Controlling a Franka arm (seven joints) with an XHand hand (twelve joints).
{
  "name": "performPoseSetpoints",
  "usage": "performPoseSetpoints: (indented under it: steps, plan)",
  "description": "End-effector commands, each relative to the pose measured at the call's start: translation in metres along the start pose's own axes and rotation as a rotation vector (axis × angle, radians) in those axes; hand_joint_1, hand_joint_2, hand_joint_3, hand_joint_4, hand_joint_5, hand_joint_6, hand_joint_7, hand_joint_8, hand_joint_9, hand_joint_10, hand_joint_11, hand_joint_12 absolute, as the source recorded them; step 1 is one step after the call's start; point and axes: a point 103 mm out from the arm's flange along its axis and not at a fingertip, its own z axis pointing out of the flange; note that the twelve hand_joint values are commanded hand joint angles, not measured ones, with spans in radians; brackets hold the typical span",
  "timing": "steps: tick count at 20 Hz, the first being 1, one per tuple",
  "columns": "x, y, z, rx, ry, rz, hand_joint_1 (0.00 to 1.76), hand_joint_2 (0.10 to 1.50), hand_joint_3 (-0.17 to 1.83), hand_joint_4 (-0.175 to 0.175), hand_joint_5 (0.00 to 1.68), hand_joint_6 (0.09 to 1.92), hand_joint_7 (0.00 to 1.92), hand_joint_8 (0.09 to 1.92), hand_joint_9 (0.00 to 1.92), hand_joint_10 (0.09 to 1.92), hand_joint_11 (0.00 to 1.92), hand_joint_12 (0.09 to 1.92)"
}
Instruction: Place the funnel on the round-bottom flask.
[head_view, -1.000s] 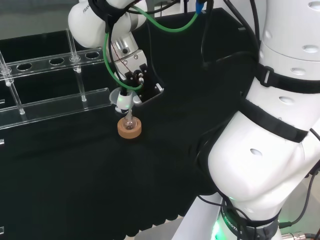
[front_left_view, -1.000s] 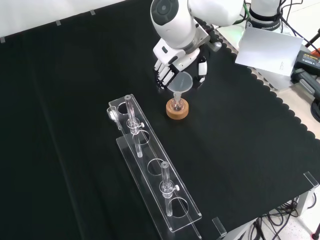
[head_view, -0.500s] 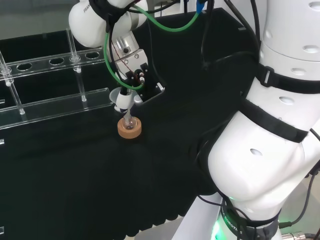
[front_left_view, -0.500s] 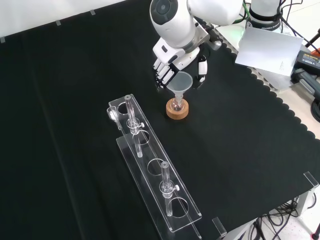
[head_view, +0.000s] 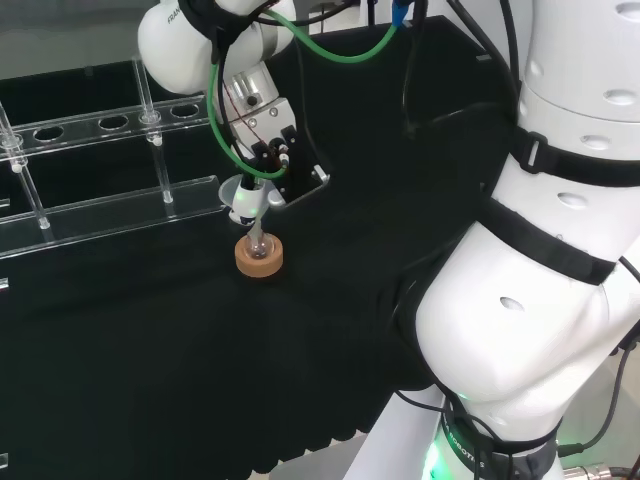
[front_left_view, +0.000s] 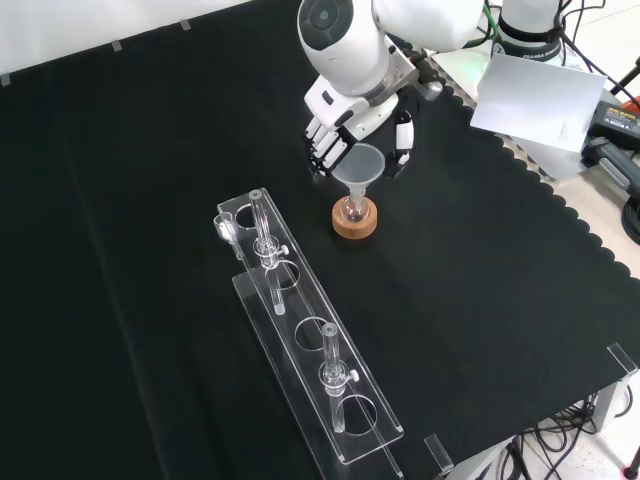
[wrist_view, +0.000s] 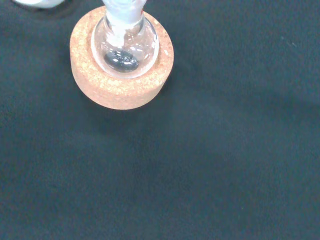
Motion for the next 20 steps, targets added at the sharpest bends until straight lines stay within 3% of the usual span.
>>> performPoseSetpoints:
  steps: [1,10,13,17,20]
  plan:
    - [-0.0027,0.0002,0.0028,0.003,0.001,0.004,0.7,0.63,0.53,-0.053,0.4,0.09,0.14,0.67,0.45,0.65,0.39,1.36]
    - [-0.0046,-0.0033,0.0019,-0.033,0.015,-0.027,0.67,0.63,0.51,-0.055,0.35,0.09,0.09,0.66,0.41,0.66,0.36,1.37]
    - [-0.0008,-0.0042,0.0003,-0.02,0.002,-0.051,0.63,0.61,0.46,-0.053,0.31,0.09,0.04,0.66,0.35,0.68,0.31,1.41]
    - [0.0031,-0.0048,0.0005,-0.013,-0.011,-0.066,0.57,0.6,0.32,-0.047,0.17,0.09,0.0,0.45,0.15,0.77,0.2,1.51]
    - [0.0036,-0.0079,0.0002,-0.072,-0.01,-0.07,0.52,0.61,0.24,-0.045,0.1,0.09,0.0,0.26,0.03,0.82,0.14,1.54]
